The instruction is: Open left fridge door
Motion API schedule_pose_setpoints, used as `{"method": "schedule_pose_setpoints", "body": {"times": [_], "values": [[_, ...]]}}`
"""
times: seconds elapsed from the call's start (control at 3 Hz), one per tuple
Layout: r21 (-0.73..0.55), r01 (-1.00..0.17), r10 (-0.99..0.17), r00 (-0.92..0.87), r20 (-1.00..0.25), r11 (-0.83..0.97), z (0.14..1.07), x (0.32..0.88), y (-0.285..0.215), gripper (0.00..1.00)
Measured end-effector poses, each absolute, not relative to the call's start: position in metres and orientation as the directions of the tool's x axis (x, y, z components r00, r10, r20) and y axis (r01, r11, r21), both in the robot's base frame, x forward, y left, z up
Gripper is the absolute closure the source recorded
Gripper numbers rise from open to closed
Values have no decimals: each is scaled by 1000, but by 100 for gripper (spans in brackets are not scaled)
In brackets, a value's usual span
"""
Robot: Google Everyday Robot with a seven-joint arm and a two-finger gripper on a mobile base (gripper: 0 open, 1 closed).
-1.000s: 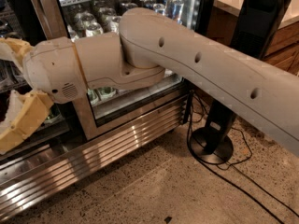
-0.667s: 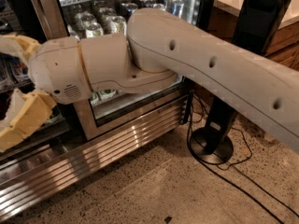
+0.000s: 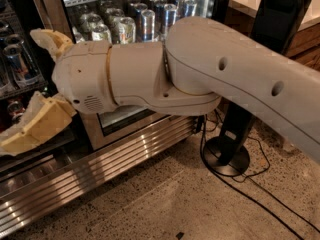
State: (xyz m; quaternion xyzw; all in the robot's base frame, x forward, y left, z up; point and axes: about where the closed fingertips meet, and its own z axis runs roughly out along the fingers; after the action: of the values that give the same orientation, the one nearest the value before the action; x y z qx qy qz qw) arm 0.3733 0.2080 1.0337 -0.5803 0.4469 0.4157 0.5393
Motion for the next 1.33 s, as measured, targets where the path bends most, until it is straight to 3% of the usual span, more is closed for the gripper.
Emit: {"method": "schedule_pose_setpoints", "body": {"times": [0.67, 1.33], "values": [[-231, -973, -84, 232, -969, -19, 1032, 380, 218, 0], [-192, -975, -93, 182, -979, 116, 1021, 410, 243, 0]]}}
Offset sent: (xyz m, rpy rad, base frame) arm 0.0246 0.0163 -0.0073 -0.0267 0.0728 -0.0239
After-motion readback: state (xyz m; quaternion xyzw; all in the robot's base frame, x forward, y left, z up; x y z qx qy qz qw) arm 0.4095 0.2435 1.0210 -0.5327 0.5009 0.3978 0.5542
